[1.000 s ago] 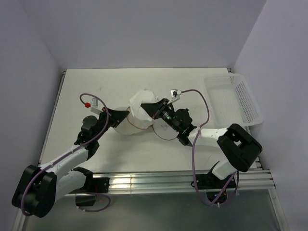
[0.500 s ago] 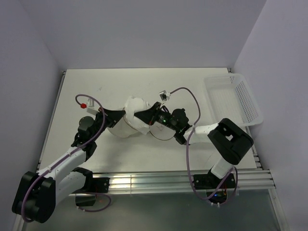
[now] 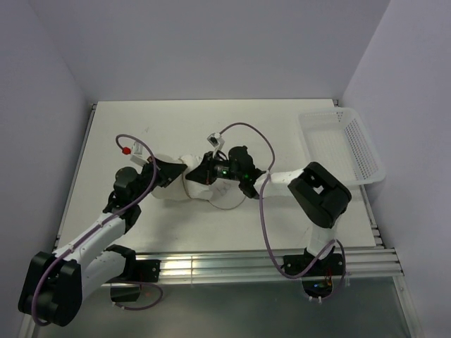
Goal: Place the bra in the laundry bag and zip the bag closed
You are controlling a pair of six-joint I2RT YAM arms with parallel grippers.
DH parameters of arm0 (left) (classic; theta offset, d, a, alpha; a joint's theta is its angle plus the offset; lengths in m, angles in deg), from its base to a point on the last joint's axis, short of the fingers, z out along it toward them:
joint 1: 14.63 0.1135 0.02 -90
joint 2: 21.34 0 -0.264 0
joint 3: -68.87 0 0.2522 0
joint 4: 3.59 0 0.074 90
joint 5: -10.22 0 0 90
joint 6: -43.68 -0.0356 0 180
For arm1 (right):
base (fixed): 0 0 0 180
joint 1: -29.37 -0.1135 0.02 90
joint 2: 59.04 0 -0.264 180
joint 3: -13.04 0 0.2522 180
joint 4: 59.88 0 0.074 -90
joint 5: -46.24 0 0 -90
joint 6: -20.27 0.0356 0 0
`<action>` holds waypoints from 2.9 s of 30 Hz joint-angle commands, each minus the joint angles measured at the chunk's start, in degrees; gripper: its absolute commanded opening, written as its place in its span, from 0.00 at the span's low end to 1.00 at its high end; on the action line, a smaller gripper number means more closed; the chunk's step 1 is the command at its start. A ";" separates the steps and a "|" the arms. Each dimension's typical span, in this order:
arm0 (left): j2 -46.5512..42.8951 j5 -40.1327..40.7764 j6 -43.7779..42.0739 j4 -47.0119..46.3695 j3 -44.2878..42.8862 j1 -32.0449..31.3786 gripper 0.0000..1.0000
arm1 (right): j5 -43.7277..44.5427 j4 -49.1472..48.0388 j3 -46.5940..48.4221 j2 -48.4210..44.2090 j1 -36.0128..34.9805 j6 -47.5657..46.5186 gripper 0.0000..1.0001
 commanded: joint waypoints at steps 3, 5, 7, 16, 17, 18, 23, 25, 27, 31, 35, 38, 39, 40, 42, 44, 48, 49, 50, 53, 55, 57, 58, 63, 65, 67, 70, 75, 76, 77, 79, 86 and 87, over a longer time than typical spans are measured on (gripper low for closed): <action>1.27 -7.99 -0.36 -5.02 -2.52 -0.02 0.00 | 1.20 8.65 9.41 4.24 -0.46 -1.51 0.00; 2.41 -10.36 3.33 -11.66 -0.42 -0.11 0.00 | 2.44 6.12 10.48 5.91 -0.46 2.34 0.00; 4.96 -11.77 5.96 -15.82 0.65 -0.46 0.00 | 3.58 -3.32 9.87 7.66 -0.55 7.25 0.00; 15.33 -12.04 3.62 -19.89 -10.32 -9.68 0.00 | 7.01 -21.62 -9.19 -8.44 1.74 16.19 0.00; 16.03 -11.95 3.35 -19.54 -13.99 -11.52 0.00 | 6.75 -18.10 -10.16 -11.63 2.09 14.42 0.00; 18.04 -12.30 3.43 -19.53 -15.68 -12.40 0.00 | 6.49 -14.06 -11.56 -14.62 2.70 12.92 0.00; 23.59 -13.53 8.96 -32.07 -18.52 -16.81 0.00 | 9.21 14.87 -12.98 -33.00 2.62 2.72 0.00; 24.91 -12.66 11.51 -39.44 -13.01 -16.11 0.00 | 8.60 20.83 -13.16 -34.52 2.62 1.05 0.00; 26.84 -11.87 13.09 -43.50 -8.69 -15.23 0.00 | 8.51 20.97 -14.12 -33.38 2.62 1.48 0.00; 35.18 -12.13 18.80 -62.73 2.12 -13.30 0.00 | 9.72 8.17 -15.97 -22.26 2.70 6.82 0.02; 42.58 -12.66 22.16 -75.26 4.34 -12.85 0.00 | 10.88 2.33 -10.53 -10.28 2.36 13.42 0.03; 37.69 -12.22 17.78 -68.10 6.10 -12.06 0.00 | 14.12 3.45 -7.98 -8.24 0.52 14.23 0.02; 36.01 -12.13 16.37 -65.18 6.19 -11.71 0.00 | 14.83 6.69 -7.11 -8.41 -0.01 13.09 0.03; 34.08 -11.87 15.22 -62.19 6.45 -11.36 0.00 | 15.71 8.29 -5.79 -8.59 -0.45 12.74 0.06; 28.80 -10.29 11.63 -54.47 6.71 -11.27 0.00 | 17.73 11.79 -4.47 -8.59 -2.12 12.47 0.11; 26.07 -9.23 10.47 -52.58 7.42 -11.27 0.00 | 20.27 14.79 -2.27 -8.15 -3.18 12.91 0.18; 23.07 -8.26 10.29 -52.93 9.44 -10.39 0.02 | 20.90 20.50 0.63 -5.95 -4.15 13.70 0.55; 22.72 -8.17 10.11 -52.32 9.88 -10.30 0.05 | 21.42 21.21 0.12 -6.47 -4.15 13.52 0.67; 22.11 -7.91 9.50 -51.79 10.23 -10.30 0.07 | 22.30 21.92 -0.32 -8.39 -4.15 13.35 0.73; 21.75 -7.73 9.06 -51.17 11.29 -9.95 0.08 | 25.46 27.01 -0.68 -11.56 -3.98 11.77 0.89; 21.93 -7.73 9.06 -51.61 11.72 -9.69 0.09 | 26.08 31.05 0.19 -13.59 -3.89 9.93 0.95; 22.54 -7.73 9.14 -52.23 11.99 -9.51 0.09 | 26.61 33.78 0.11 -15.44 -3.54 8.87 0.97; 22.81 -7.65 9.32 -52.84 12.34 -9.16 0.09 | 26.96 34.23 -0.93 -16.14 -3.19 8.52 0.98; 25.35 -7.73 9.58 -54.77 13.04 -8.90 0.09 | 25.48 36.77 -3.67 -20.88 2.17 6.24 0.98; 27.45 -7.82 10.28 -56.70 13.39 -8.98 0.09 | 24.33 39.31 -2.09 -20.89 2.97 5.00 1.00; 28.95 -8.08 10.81 -59.94 13.92 -8.64 0.09 | 25.55 41.52 -2.52 -21.68 3.06 3.33 1.00; 31.24 -8.61 11.95 -63.03 13.84 -8.46 0.09 | 26.09 42.23 -6.29 -24.40 6.56 2.89 0.99; 31.16 -9.14 11.78 -62.34 12.96 -8.54 0.08 | 30.38 47.83 -9.56 -27.93 11.23 -1.40 0.97; 30.55 -9.05 11.52 -61.03 12.96 -8.46 0.09 | 32.65 48.98 -9.21 -27.58 11.32 -1.94 0.97; 30.19 -9.05 11.00 -60.50 12.78 -8.46 0.08 | 32.68 49.78 -9.03 -25.92 11.23 -2.38 0.97; 29.84 -8.96 10.73 -60.05 12.69 -8.46 0.08 | 32.33 49.79 -8.86 -23.63 11.23 -2.39 0.97; 30.71 -9.75 10.64 -60.58 12.69 -8.37 0.08 | 31.89 45.31 -10.61 -18.96 11.23 0.42 0.93; 30.81 -9.93 10.55 -60.84 12.69 -8.37 0.08 | 31.80 45.13 -10.79 -18.61 11.23 0.69 0.91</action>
